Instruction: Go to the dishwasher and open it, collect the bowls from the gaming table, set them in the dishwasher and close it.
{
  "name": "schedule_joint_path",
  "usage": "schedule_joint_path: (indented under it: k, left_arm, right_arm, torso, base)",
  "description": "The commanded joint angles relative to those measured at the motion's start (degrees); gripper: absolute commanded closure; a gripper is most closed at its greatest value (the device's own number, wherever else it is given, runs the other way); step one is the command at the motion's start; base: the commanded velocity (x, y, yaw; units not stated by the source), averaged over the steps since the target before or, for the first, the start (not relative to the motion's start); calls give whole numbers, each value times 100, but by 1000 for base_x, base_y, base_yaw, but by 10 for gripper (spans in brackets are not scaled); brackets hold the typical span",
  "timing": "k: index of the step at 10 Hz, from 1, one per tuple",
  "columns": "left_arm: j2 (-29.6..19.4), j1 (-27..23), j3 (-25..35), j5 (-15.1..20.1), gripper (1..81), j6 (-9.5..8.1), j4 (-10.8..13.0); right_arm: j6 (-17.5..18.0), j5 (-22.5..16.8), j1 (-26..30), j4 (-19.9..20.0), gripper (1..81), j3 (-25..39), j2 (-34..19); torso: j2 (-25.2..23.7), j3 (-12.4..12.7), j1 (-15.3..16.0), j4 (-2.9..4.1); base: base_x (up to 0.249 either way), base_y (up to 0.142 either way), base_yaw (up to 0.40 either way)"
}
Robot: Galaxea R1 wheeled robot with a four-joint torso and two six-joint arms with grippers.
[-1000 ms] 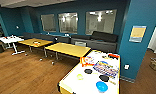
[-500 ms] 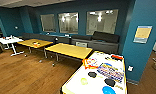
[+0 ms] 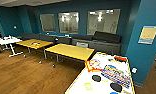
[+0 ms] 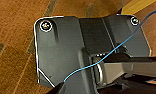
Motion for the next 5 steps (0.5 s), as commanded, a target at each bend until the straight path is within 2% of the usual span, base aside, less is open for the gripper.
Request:
schedule_joint_path:
  k: [1,5]
  left_arm:
    - [-18,-199,17,266,10,5,11]
    - [-18,-199,9,266,10,-4,2]
  right_arm:
    - [-14,-290,211,-33,10,16,-13]
    - [-14,-290,211,-33,10,16,-13]
  torso:
    - [0,0,-2,0]
    - [0,0,0,0]
  base:
    - [169,93,0]
    - [169,90,0]
